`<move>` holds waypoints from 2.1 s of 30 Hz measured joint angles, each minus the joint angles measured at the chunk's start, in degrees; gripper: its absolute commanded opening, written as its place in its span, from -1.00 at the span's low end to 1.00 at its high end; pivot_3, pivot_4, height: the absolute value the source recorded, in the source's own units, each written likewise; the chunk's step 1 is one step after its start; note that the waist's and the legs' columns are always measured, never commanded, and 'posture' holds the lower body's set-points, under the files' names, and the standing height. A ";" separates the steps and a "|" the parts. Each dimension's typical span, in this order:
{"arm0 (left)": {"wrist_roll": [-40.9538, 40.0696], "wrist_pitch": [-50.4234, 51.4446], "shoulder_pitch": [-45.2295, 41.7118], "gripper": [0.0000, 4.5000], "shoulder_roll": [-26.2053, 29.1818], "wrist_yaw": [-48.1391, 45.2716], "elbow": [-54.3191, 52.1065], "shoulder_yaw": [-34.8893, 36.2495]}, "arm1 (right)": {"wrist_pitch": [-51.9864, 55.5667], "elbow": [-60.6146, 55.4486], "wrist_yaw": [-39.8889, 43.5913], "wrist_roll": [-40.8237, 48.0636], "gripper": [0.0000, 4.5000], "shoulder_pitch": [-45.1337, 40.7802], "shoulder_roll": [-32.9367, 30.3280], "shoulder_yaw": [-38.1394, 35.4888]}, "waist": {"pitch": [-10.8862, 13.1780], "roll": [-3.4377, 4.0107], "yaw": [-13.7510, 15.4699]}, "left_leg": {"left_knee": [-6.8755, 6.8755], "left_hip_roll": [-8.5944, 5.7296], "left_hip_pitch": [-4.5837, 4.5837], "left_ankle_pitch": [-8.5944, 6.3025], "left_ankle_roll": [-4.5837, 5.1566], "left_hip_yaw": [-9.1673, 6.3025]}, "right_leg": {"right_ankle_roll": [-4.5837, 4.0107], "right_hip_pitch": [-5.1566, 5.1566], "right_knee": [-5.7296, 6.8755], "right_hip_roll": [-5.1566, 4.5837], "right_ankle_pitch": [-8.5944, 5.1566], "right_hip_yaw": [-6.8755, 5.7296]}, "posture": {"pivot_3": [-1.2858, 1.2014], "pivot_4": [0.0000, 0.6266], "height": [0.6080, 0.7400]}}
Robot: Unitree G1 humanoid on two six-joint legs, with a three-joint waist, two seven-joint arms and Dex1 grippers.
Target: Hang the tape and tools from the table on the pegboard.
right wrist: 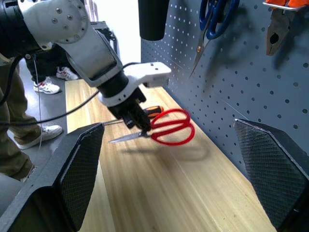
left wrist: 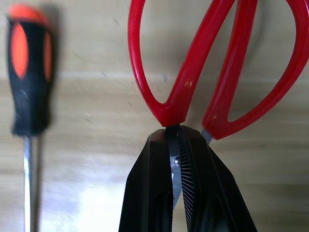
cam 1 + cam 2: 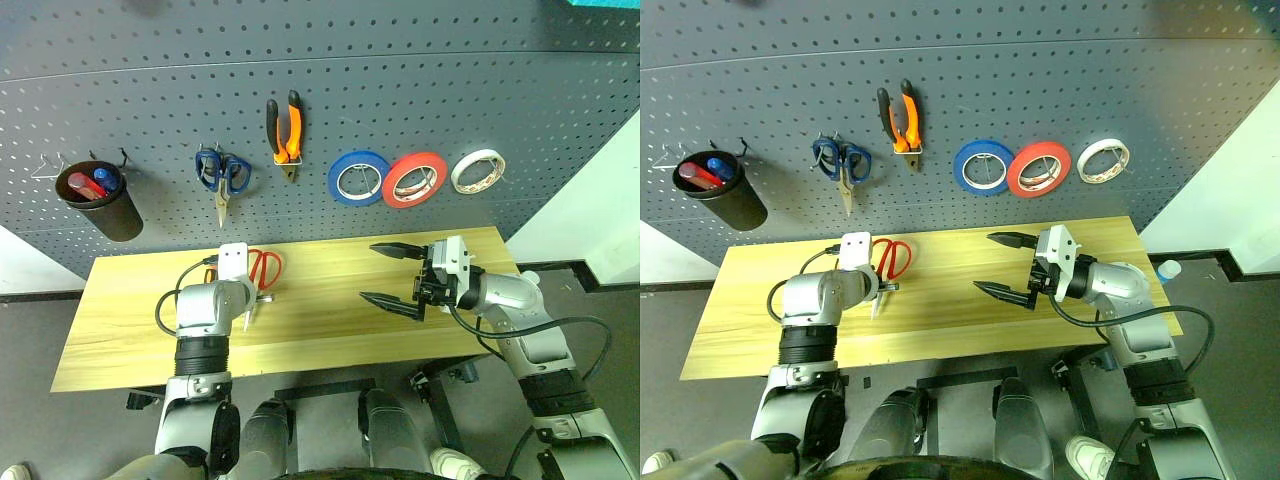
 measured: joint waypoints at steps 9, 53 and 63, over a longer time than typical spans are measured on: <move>-6.49 -20.93 16.79 -1.00 13.10 -23.44 -9.22 -0.89 | 10.97 -6.22 1.11 11.04 1.00 -0.80 -0.34 -2.79 | 0.00 0.00 0.09 | -0.04 0.01 -0.06 -0.01 0.02 0.00 | -0.28 -0.08 -0.01 -0.01 0.09 0.02 | 0.03 -0.56 1.00; -16.19 -54.96 13.66 -0.62 17.61 -28.85 -4.72 9.07 | 8.53 -11.70 1.00 10.81 1.00 -2.58 2.41 -4.39 | -0.13 -0.15 0.15 | -0.05 0.02 -0.02 -0.01 0.04 0.03 | -0.27 -0.03 -0.03 0.00 0.14 0.02 | 0.02 -0.64 1.00; -15.44 -54.75 15.99 0.24 19.02 -30.34 -4.69 8.31 | 7.72 -11.70 0.94 10.12 1.00 -2.21 2.26 -4.38 | -0.17 -0.15 -0.09 | -0.08 0.03 -0.01 -0.01 0.04 0.04 | -0.27 -0.04 -0.03 0.00 0.14 0.03 | 0.02 -0.65 1.00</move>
